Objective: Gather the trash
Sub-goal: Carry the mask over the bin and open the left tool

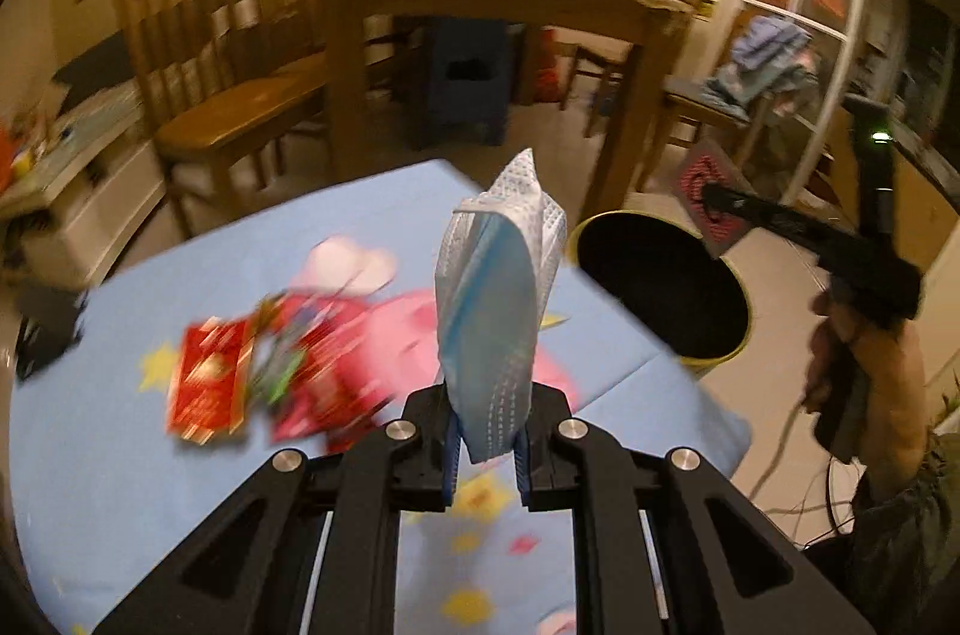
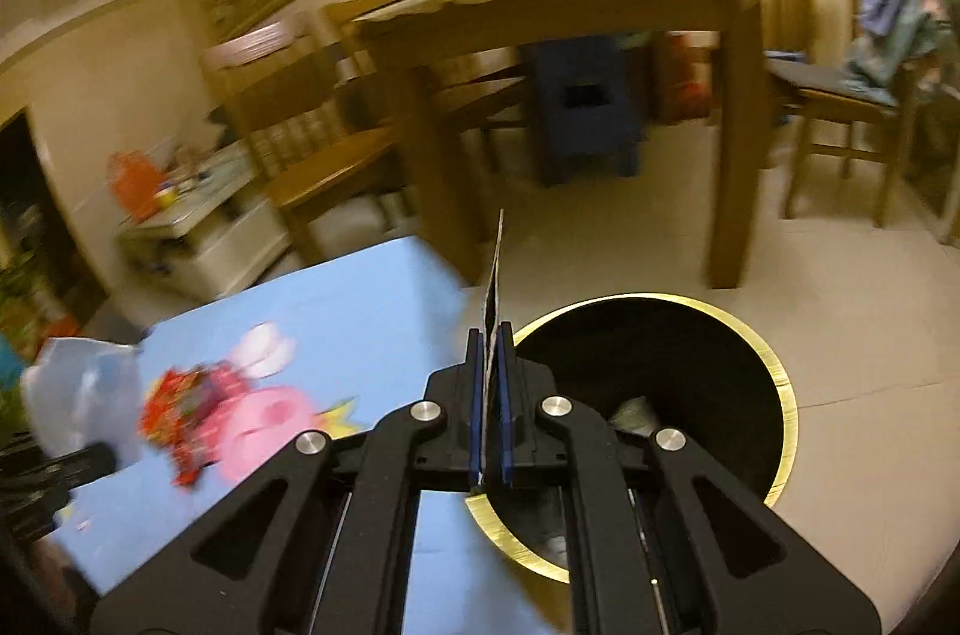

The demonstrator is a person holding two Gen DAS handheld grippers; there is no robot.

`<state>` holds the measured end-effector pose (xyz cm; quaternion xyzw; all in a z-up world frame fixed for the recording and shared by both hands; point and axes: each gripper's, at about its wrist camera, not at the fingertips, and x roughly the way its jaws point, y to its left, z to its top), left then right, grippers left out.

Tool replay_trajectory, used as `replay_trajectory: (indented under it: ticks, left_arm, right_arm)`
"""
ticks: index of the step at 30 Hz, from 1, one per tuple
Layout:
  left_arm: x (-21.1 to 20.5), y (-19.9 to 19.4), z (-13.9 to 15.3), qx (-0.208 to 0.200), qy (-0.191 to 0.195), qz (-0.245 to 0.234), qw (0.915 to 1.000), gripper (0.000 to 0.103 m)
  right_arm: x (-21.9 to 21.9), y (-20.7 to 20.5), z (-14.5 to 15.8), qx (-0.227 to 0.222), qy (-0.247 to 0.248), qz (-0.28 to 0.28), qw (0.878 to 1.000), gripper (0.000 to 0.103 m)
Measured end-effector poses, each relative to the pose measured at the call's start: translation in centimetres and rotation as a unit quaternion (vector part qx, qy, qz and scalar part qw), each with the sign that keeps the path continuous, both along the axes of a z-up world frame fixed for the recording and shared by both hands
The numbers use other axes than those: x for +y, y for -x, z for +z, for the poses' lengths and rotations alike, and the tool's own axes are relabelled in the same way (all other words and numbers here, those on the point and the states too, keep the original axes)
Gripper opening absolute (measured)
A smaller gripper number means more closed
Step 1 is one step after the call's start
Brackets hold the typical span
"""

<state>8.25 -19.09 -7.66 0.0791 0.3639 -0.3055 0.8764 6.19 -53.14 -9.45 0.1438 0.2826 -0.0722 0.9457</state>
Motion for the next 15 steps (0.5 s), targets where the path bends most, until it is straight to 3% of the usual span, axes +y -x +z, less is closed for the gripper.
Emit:
replay_trajectory:
  ticks: [3, 5, 6, 7, 9, 15]
  left_arm:
    - [-3.3, 0.0, 0.1, -0.001, 0.004, -0.025, 0.9997, 0.013]
    - [-5.3, -0.1, -0.1, -0.001, 0.002, -0.04, 0.9992, 0.013]
    - [-6.3, -0.1, -0.2, -0.001, -0.001, -0.046, 0.999, 0.013]
    - [-7.1, -0.2, -0.4, -0.001, -0.003, -0.05, 0.9987, 0.013]
    - [-9.0, -0.5, -0.9, 0.004, -0.003, -0.06, 0.9982, 0.013]
    - [-13.4, -1.1, -2.0, 0.009, -0.014, -0.08, 0.9967, 0.013]
  right_arm:
    - [-3.0, -0.6, -2.6, 0.032, -0.029, -0.026, 0.999, 0.006]
    - [-4.4, -1.3, -4.4, 0.065, -0.038, -0.038, 0.996, 0.018]
    - [-5.0, -1.5, -5.2, 0.079, -0.045, -0.048, 0.995, 0.03]
    - [-5.7, -1.6, -5.7, 0.088, -0.052, -0.056, 0.993, 0.048]
    - [-6.7, -1.1, -5.8, 0.083, -0.054, -0.075, 0.992, 0.059]
    - [-9.6, 2.3, -3.8, 0.007, -0.097, -0.122, 0.988, 0.077]
